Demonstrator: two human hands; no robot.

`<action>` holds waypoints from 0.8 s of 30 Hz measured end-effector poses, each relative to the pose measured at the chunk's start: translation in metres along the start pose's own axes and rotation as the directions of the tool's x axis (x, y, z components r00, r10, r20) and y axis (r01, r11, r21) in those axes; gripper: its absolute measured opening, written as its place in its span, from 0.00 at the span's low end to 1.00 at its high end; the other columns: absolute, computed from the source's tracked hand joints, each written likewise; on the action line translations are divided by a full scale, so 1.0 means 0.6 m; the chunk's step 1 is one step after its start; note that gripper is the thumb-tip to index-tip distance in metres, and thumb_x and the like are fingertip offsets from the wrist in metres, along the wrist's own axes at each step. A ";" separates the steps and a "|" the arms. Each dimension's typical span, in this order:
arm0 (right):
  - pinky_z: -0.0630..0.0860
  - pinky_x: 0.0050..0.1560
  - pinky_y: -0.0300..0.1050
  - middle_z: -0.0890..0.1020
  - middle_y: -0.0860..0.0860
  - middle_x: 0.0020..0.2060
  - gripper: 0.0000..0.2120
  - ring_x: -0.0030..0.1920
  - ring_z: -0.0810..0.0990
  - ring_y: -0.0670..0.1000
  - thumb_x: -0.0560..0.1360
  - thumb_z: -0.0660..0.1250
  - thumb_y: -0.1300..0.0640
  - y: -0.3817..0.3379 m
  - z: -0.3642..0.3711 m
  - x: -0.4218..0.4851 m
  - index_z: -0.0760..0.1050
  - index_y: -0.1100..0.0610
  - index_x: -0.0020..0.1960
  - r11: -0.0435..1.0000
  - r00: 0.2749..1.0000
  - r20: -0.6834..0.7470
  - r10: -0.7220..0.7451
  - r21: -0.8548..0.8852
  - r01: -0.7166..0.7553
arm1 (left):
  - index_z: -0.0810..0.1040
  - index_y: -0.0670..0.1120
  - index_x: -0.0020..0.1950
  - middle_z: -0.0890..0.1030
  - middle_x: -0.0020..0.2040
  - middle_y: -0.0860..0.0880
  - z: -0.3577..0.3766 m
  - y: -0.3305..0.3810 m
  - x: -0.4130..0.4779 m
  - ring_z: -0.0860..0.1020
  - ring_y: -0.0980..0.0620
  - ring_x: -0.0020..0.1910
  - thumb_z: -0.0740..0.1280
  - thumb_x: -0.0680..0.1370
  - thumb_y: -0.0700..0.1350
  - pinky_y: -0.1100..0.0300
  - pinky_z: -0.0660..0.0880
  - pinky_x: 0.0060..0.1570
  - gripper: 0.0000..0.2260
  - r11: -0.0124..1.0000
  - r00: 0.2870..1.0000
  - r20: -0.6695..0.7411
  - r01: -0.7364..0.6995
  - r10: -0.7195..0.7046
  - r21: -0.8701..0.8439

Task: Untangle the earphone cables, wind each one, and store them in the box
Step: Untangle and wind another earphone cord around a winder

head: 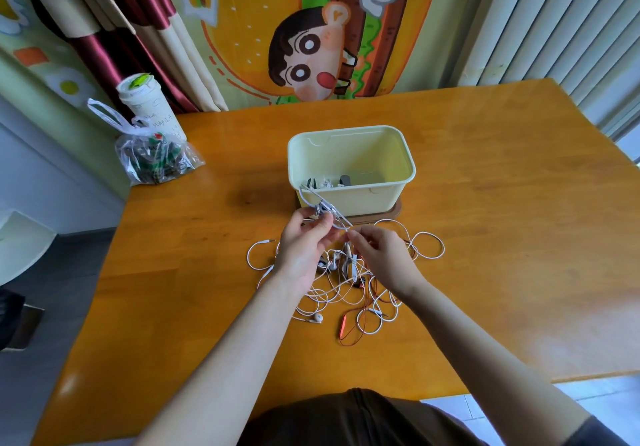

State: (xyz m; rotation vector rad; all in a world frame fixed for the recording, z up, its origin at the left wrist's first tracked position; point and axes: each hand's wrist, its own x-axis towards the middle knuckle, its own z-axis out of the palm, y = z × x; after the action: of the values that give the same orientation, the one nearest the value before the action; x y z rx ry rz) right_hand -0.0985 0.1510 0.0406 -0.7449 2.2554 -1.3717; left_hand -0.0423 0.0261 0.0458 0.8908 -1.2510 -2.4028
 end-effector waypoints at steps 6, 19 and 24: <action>0.65 0.28 0.31 0.74 0.42 0.28 0.09 0.27 0.72 0.40 0.79 0.62 0.58 -0.005 -0.009 0.002 0.81 0.57 0.46 0.985 0.996 -0.055 -0.076 -0.161 0.066 | 0.73 0.41 0.52 0.79 0.42 0.46 -0.003 0.002 0.002 0.78 0.50 0.40 0.68 0.76 0.34 0.58 0.78 0.47 0.07 0.983 0.994 -0.075 -0.064 0.077 0.170; 0.66 0.32 0.30 0.77 0.47 0.36 0.10 0.32 0.72 0.40 0.76 0.66 0.51 -0.019 -0.046 0.020 0.80 0.57 0.43 0.925 0.985 -0.015 -0.170 -0.346 0.154 | 0.78 0.45 0.54 0.79 0.48 0.52 -0.037 -0.003 -0.001 0.76 0.53 0.45 0.70 0.75 0.37 0.70 0.68 0.37 0.09 0.310 0.937 0.248 -0.319 0.247 0.896; 0.66 0.34 0.28 0.75 0.45 0.34 0.10 0.33 0.71 0.41 0.75 0.68 0.52 -0.017 -0.060 0.032 0.80 0.59 0.42 0.930 0.986 -0.041 -0.161 -0.339 0.138 | 0.78 0.47 0.57 0.75 0.46 0.57 -0.033 0.000 -0.007 0.71 0.64 0.41 0.69 0.76 0.38 0.76 0.65 0.35 0.11 0.266 0.931 0.329 -0.362 0.161 0.894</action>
State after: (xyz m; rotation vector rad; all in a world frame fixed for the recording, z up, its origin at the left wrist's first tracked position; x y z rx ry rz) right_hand -0.1317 0.1599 0.0646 -1.0137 2.5695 -1.0992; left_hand -0.0265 0.0152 0.0388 0.5691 -2.7454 -1.2578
